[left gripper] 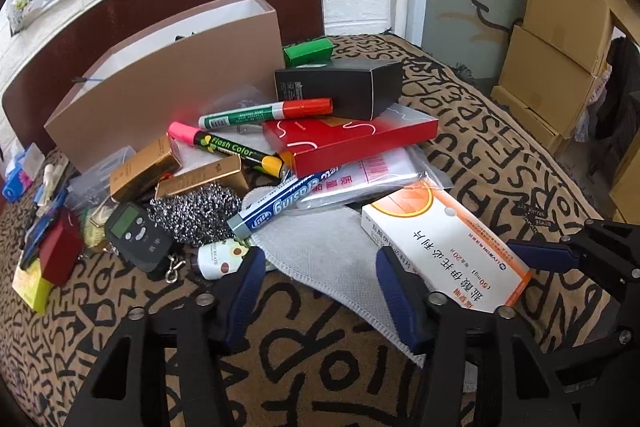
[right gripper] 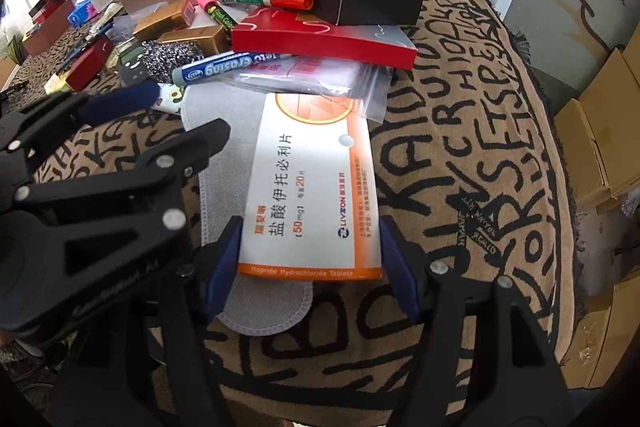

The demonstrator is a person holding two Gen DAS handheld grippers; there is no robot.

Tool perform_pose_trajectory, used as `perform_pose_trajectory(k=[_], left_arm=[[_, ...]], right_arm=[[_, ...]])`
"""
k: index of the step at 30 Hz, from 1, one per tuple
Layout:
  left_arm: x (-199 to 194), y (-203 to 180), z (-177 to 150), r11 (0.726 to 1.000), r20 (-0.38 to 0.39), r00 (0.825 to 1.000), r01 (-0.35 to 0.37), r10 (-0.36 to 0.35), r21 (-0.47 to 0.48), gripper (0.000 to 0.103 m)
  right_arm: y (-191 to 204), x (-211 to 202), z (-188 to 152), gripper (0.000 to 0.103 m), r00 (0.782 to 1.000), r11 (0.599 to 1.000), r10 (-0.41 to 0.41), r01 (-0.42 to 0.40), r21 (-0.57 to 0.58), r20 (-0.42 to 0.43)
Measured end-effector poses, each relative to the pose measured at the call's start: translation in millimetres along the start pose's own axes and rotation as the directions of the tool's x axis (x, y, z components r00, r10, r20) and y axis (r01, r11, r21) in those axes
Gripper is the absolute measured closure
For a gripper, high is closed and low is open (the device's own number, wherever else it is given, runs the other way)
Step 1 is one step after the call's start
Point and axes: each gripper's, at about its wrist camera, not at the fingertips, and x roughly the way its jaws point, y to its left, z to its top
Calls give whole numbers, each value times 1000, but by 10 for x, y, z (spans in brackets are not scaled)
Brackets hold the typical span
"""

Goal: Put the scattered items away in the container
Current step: 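Move the right gripper onto the white-and-orange medicine carton, then close the right gripper on the medicine carton and lift it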

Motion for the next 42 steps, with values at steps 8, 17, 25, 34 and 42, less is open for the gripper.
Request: perform_pose_trajectory(k=[8,17,25,34,42], left_arm=[[-23,84,4,998,3,999,38,-38,-46,47],[-29,279,51,994,9,997,81,-81,-72,47],[73,362,165,956,-32,962,264,-270,-128,32],[142,254,277,932,-105,927,351,-360,-92,32],[184,392,295,832,-106,840,495,-532,-250,32]], right_arm=[[55,-138,15,36,999,1000,13,-13,-10,29],[13,-311,119,36,997,1000,26,-25,-5,66],[78,-374,119,36,996,999,11,-8,-41,88],[-45,-443,25,36,993,999,13,-7,-51,120],[-46,-452,0,36,986,996,75,-66,-64,146]])
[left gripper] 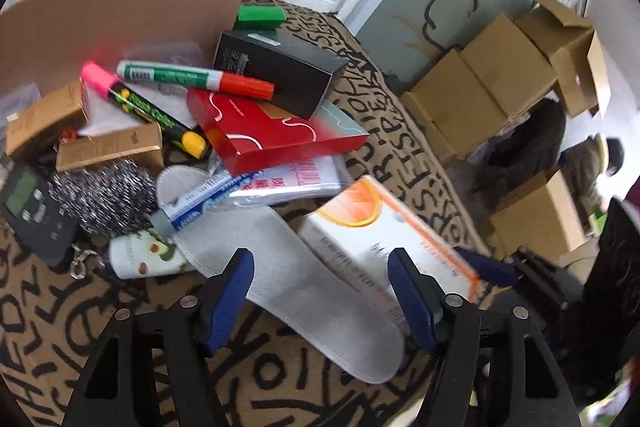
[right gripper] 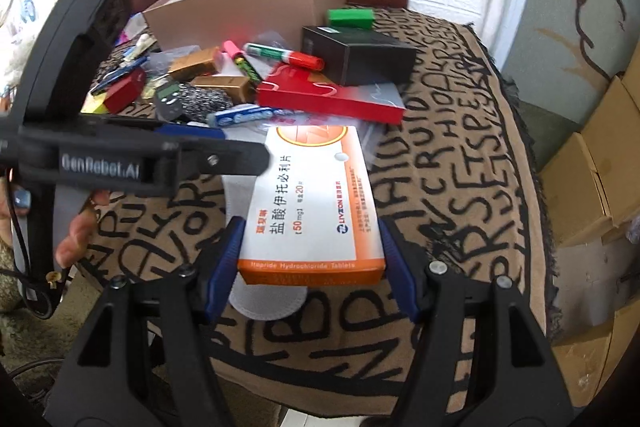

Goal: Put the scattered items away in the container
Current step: 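Close the right gripper on the medicine carton and lift it, then carry the medicine carton over the tan box and lower it inside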

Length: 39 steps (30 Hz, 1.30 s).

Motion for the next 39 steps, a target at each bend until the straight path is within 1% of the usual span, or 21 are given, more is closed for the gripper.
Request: perform_pose_trajectory(k=[3,4,5,7,9,10,12,14,17,23,29,33,39], left_arm=[[29,-39,-10,1000,-13,999,29,-29,-2,32],[33,-54,-9,999,-11,999,36,-36,0,32],[35,-68,-6,999,-6,999,32,-32,-3,31],[23,-88,0,1000,12,1000,21,-21,-9,31],[7,-80,25,1000,35,999,23,-23,-19,31],[-11,-67,48,999,51,998,29,-28,-28,33],[-58,-43,94,998,77,996,37,-33,-44,41],[-123,-39,138,998,104,994,30,-24,-49,44],[-232,-36,200,999,145,989,15,-9,-42,44],[-477,39,295,998,216,976,-3,16,-60,45],[-836,200,526,996,292,955,-37,59,-81,44],[-1126,314,814,993,354,930,-77,103,-87,44],[-1444,553,1271,988,417,897,-113,145,-101,44]], right_arm=[[81,8,10,36,1000,1000,18,-18,-13,25],[95,1,14,36,999,999,38,-37,-13,35],[115,-3,19,36,997,998,60,-59,-14,43],[178,-5,20,36,997,998,56,-54,-36,56],[210,-19,35,36,997,998,43,-40,-53,63],[208,-33,45,36,996,997,52,-48,-55,67],[212,-63,69,36,995,997,52,-46,-69,85],[205,-72,104,36,994,996,53,-46,-76,95],[213,-89,201,36,992,995,67,-58,-83,111],[338,-131,444,36,987,988,81,-61,-144,140],[519,-143,830,36,980,977,105,-70,-204,167],[666,-124,1210,36,974,968,119,-70,-239,194],[817,-19,1847,36,961,956,146,-76,-283,235]])
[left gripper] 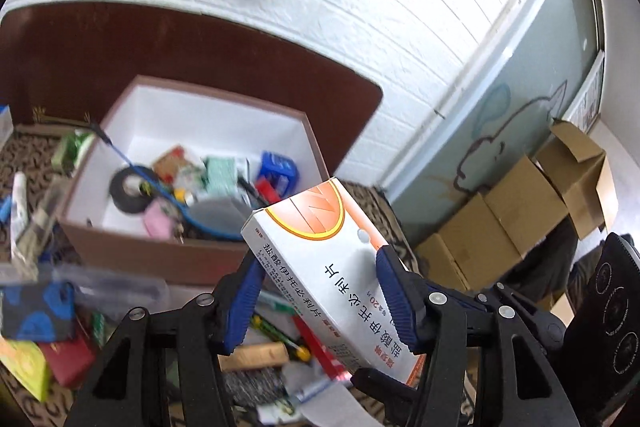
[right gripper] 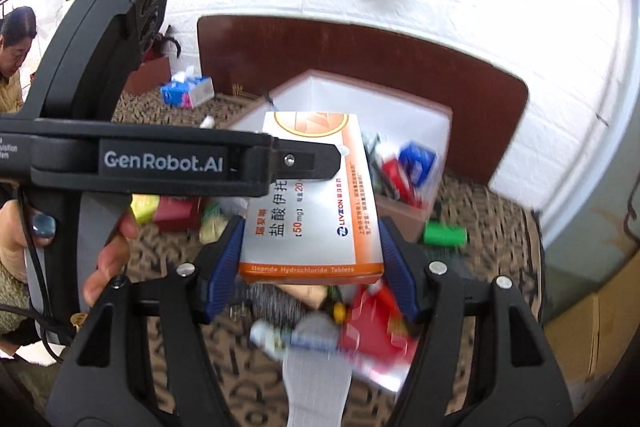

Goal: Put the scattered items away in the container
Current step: 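Carry the medicine carton over the tan box and lower it inside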

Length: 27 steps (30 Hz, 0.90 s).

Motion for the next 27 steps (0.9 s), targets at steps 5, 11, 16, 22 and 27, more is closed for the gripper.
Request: perform_pose_trajectory(k=[5,11,16,22,27], left_arm=[[136,218,370,999,15,999,-33,33,1,44],[453,554,707,999,3,999,-50,50,-22,44],[818,853,855,996,-34,997,-68,66,-53,44],[1198,1114,870,993,-99,992,-82,73,-84,44],[1398,1140,791,994,-140,986,-94,86,-53,45]], right_arm=[[-92,343,402,36,1000,1000,4,-4,-4,7],[-227,791,676,36,1000,1000,16,-16,-3,-10],[-358,1270,825,36,998,1000,16,-15,14,-54],[-490,1742,828,36,992,999,16,-11,41,-124],[-534,2030,807,36,982,999,-16,21,25,-186]])
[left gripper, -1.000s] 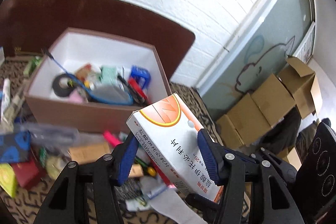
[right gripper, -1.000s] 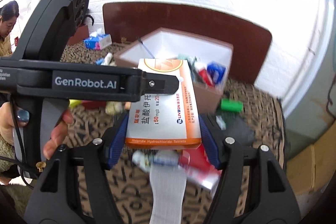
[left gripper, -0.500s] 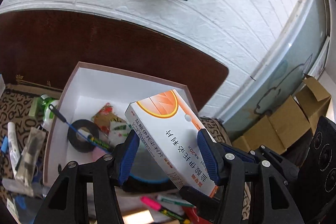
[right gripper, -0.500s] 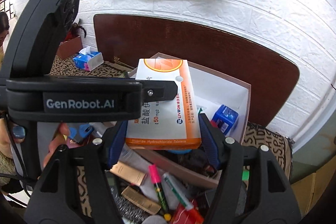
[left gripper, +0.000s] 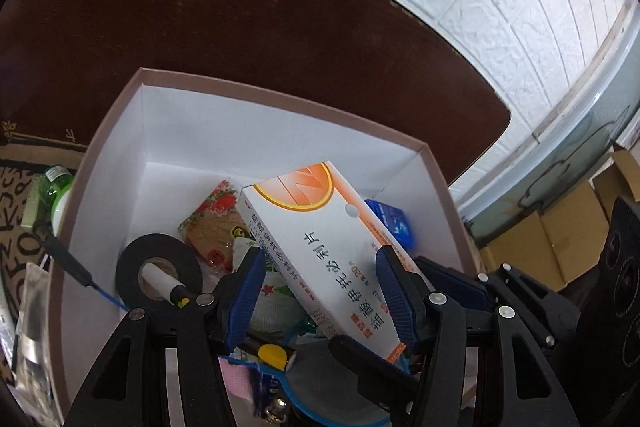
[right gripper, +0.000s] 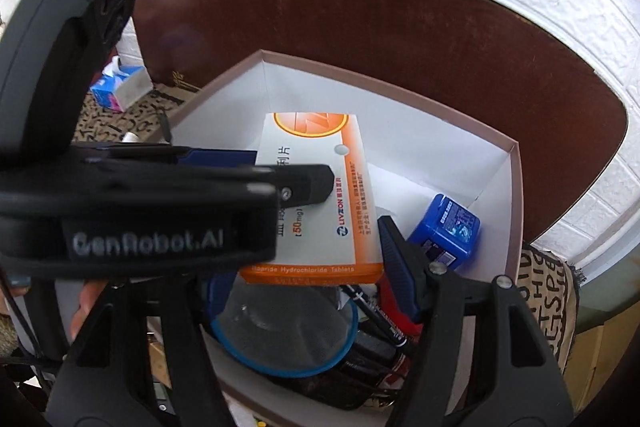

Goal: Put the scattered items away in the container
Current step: 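Carry the medicine carton over the tan box and lower it inside, then open the right gripper to release the carton in the box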

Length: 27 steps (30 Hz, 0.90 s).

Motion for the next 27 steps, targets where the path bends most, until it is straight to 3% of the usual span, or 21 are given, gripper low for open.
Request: perform_pose_trajectory(k=[6,16,18,20,22,24,27], left_arm=[[146,63,-33,1000,-18,1000,6,-6,-11,45],[145,52,-32,1000,-9,1000,9,-9,-18,45],[117,21,-46,1000,-4,1000,1,-1,-5,45],[70,-27,-58,1000,2,1000,-6,6,17,44],[9,-65,-62,1000,11,1000,-13,13,28,42],[-78,-92,-66,1000,29,999,-15,14,22,32],[-230,-140,-74,1000,73,997,-20,19,8,25]], right_arm=[[-43,174,-14,36,998,1000,-11,12,17,-56],[-67,181,-7,35,998,999,-17,19,38,-57],[-65,168,-8,34,999,999,-20,22,44,-49],[-43,110,-8,26,999,999,-30,31,38,-30],[-35,37,12,22,999,999,-40,40,28,-4],[-8,-36,20,19,999,998,-53,53,22,12],[17,-160,21,18,998,998,-57,56,28,30]])
